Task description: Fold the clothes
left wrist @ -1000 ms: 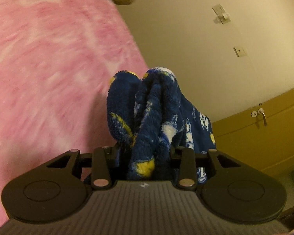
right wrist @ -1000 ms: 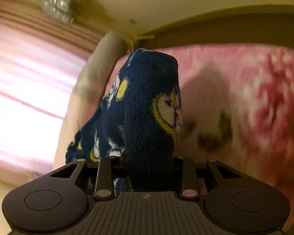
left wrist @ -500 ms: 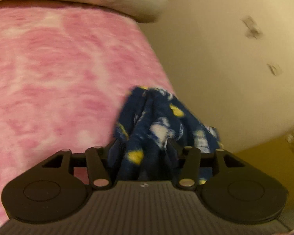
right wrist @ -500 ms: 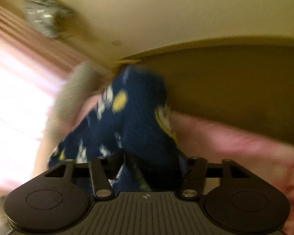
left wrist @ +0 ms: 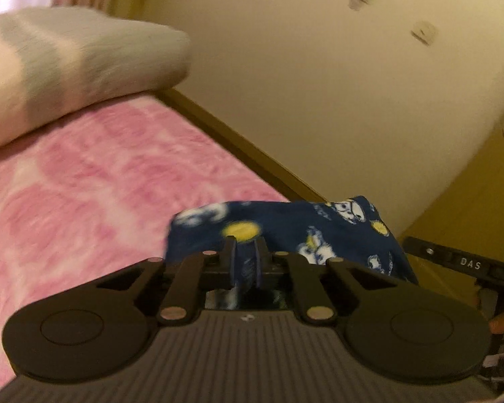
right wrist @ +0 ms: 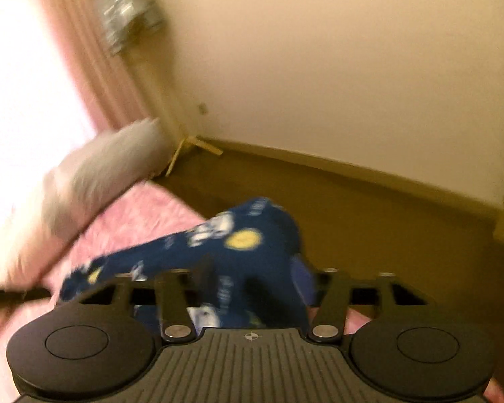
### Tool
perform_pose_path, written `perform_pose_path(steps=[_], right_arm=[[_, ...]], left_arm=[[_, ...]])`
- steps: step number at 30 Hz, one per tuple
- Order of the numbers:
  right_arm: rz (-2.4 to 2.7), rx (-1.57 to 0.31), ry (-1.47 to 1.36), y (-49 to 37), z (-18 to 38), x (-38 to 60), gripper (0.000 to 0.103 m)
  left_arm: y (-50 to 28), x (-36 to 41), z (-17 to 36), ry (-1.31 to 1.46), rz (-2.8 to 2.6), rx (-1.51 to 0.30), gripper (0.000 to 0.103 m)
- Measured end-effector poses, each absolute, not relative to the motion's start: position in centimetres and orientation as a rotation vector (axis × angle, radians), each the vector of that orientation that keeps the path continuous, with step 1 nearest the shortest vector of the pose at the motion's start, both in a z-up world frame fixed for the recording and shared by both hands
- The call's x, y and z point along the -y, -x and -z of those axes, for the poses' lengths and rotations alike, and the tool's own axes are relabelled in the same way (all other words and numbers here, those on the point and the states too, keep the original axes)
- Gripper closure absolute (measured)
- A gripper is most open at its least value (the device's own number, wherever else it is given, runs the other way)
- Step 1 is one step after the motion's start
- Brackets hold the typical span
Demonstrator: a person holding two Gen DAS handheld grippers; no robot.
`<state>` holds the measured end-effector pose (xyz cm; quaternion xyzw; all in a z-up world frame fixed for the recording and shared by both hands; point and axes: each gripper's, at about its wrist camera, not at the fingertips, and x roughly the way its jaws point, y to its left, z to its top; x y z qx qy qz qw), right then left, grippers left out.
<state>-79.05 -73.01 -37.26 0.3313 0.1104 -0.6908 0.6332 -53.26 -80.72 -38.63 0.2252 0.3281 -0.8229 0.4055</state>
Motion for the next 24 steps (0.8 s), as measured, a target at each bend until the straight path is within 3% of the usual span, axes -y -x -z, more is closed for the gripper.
perform_pose_path(steps=[6, 13, 18, 24], right_arm=[[1.514, -0.462, -0.605, 75.9, 40.3, 75.8, 0.059], [1.543, -0.361, -0.667, 78.4, 42.0, 74.6, 0.059], [1.599, -0.311, -0.652, 79.4, 39.7, 75.6, 0.059], [1.566, -0.377, -0.854, 81.4, 43.9, 79.3, 0.059]], left_arm=[[55.5, 81.7, 42.5, -0.711, 2.060, -0.706, 0.098], [51.1, 83.7, 44.6, -0.443, 2.014, -1.088, 0.101], [52.2, 83.9, 41.5, -0.440, 2.041, -0.921, 0.100], [52.7, 84.9, 44.8, -0.552, 1.991, -0.933, 0.100]])
